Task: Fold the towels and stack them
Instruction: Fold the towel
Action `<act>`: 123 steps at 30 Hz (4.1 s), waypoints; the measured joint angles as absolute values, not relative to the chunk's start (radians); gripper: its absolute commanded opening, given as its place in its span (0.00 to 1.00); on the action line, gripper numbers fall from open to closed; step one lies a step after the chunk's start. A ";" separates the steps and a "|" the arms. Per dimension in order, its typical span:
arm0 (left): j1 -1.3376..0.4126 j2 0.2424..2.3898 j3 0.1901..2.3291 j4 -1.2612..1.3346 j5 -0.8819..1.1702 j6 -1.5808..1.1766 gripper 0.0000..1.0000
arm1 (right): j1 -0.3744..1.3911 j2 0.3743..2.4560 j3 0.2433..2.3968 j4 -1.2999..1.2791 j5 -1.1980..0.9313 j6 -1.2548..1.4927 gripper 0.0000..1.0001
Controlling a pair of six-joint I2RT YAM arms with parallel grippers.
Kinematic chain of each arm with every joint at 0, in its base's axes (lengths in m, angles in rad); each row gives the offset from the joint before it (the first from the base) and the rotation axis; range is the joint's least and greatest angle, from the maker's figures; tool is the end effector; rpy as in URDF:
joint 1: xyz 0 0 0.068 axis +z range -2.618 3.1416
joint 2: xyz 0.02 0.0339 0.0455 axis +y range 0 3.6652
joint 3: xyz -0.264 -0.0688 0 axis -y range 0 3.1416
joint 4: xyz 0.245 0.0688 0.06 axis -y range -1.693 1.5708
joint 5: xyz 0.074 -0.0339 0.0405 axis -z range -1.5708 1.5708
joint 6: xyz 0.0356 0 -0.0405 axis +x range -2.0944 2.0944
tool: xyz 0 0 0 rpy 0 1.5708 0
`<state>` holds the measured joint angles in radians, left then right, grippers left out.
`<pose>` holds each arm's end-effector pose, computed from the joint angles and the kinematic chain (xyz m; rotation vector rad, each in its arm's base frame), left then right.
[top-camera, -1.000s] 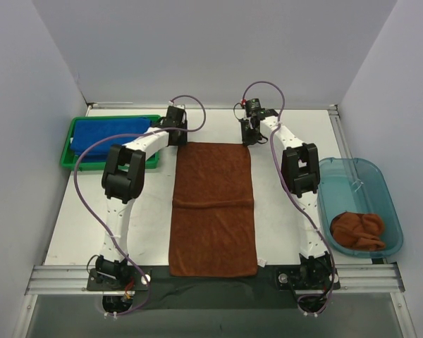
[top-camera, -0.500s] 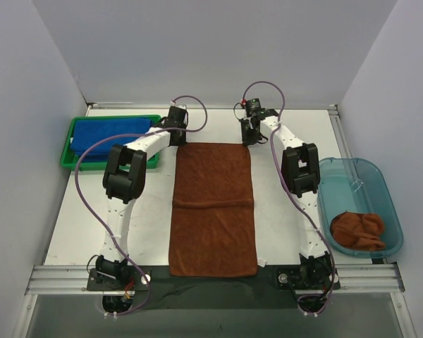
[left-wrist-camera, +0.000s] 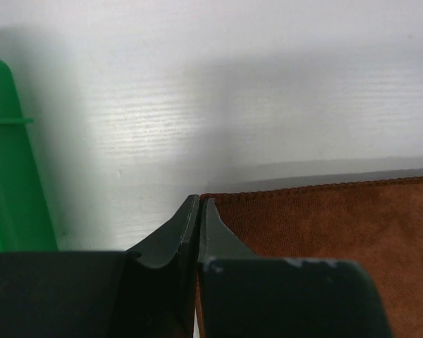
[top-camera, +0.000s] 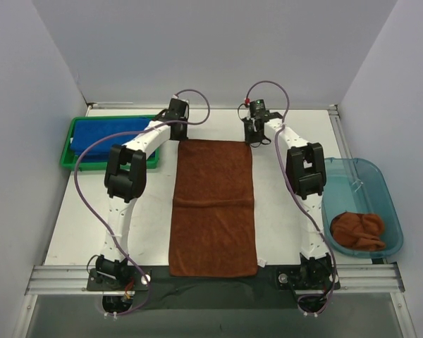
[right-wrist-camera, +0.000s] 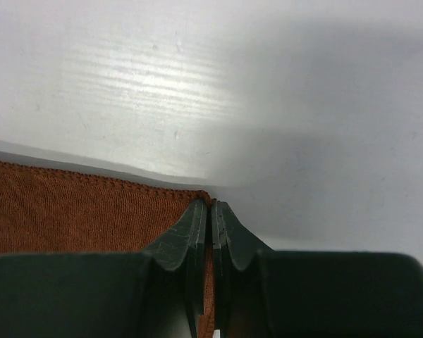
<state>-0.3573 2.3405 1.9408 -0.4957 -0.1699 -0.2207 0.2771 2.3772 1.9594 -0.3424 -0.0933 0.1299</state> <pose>0.4902 -0.1766 0.1779 0.0940 2.4471 -0.0452 0.5167 0.1504 0.1762 -0.2195 2.3375 0.3109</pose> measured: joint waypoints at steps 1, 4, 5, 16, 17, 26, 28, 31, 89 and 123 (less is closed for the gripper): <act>-0.356 2.346 1.968 -0.499 -0.169 -0.218 0.00 | 0.274 2.375 1.959 -0.328 -0.092 0.128 0.00; -0.348 2.364 2.072 -0.512 -0.166 -0.207 0.00 | 0.260 2.366 1.959 -0.276 -0.084 0.120 0.00; -0.344 2.370 2.110 -0.515 -0.163 -0.205 0.00 | 0.255 2.362 1.959 -0.252 -0.081 0.114 0.00; -0.289 2.451 2.347 -0.496 -0.094 -0.204 0.00 | 0.227 2.341 1.983 0.065 -0.073 0.031 0.00; -0.284 2.455 2.347 -0.495 -0.084 -0.205 0.00 | 0.227 2.341 1.984 0.083 -0.075 0.023 0.00; -0.257 2.389 2.122 -0.397 0.015 -0.199 0.00 | 0.229 2.185 1.711 0.214 -0.143 0.006 0.00; -0.257 2.338 2.022 -0.385 0.040 -0.197 0.00 | 0.231 2.117 1.627 0.231 -0.161 0.007 0.00; -0.257 2.241 1.870 -0.345 0.070 -0.197 0.00 | 0.237 2.011 1.520 0.239 -0.181 0.014 0.00; -0.426 1.448 0.719 -0.394 0.077 -0.514 0.00 | 0.347 1.505 0.699 -0.138 -0.359 0.514 0.00; -0.496 1.295 0.970 -0.479 -0.018 -0.539 0.00 | 0.267 1.275 0.921 -0.289 -0.255 0.428 0.00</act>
<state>-0.4957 1.2949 0.9695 -0.4789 -0.0181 -0.5388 0.2668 1.2755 0.9207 -0.2890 -0.2550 0.4282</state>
